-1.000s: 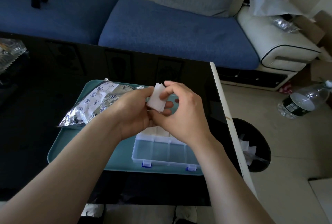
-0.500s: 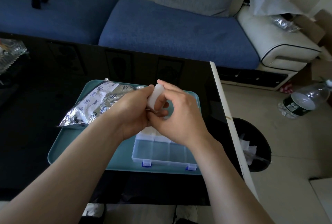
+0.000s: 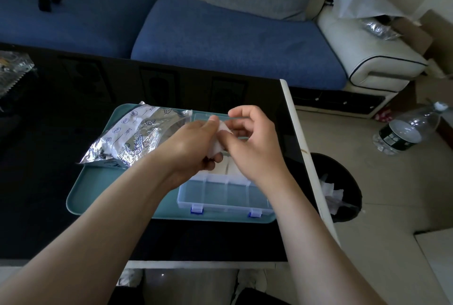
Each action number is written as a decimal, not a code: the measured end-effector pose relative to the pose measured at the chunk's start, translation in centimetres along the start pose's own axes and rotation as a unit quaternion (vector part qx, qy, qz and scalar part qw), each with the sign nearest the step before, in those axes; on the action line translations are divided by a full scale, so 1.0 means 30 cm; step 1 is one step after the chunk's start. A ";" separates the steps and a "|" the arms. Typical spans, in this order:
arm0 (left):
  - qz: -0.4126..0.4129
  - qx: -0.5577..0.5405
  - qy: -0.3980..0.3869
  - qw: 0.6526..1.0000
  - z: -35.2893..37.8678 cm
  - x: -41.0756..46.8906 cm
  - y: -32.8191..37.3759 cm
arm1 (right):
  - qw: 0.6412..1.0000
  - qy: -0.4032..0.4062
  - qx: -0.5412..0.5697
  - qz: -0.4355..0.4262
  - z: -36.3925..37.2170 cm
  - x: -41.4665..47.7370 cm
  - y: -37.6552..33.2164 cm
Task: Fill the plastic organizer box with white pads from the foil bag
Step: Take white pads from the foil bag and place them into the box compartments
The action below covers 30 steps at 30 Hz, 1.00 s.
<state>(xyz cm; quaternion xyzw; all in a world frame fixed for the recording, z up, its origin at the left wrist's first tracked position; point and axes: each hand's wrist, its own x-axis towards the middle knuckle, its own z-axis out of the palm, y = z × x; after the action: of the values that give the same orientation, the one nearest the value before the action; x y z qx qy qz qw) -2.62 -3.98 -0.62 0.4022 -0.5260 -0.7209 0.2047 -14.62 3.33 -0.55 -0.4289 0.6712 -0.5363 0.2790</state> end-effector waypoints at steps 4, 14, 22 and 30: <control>0.014 0.012 -0.028 0.999 0.014 -0.017 -0.003 | 0.993 -0.055 0.027 0.101 -0.033 -0.011 0.007; 0.110 0.458 0.103 0.876 0.038 -0.004 -0.067 | 0.990 0.080 -0.073 0.092 -0.158 -0.019 0.163; 0.137 0.603 -0.047 0.784 0.077 0.013 -0.112 | 0.971 0.050 -0.222 0.070 -0.197 -0.025 0.246; 0.119 0.611 -0.134 0.771 0.076 0.081 -0.145 | 0.943 -0.022 -0.320 0.085 -0.192 0.024 0.225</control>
<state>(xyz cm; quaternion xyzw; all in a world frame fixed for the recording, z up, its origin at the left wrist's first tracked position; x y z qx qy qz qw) -5.32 -2.78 -5.23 0.2763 -0.9211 -0.2644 -0.0725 -21.62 5.85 -5.41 -0.4483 0.8352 -0.2584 0.1865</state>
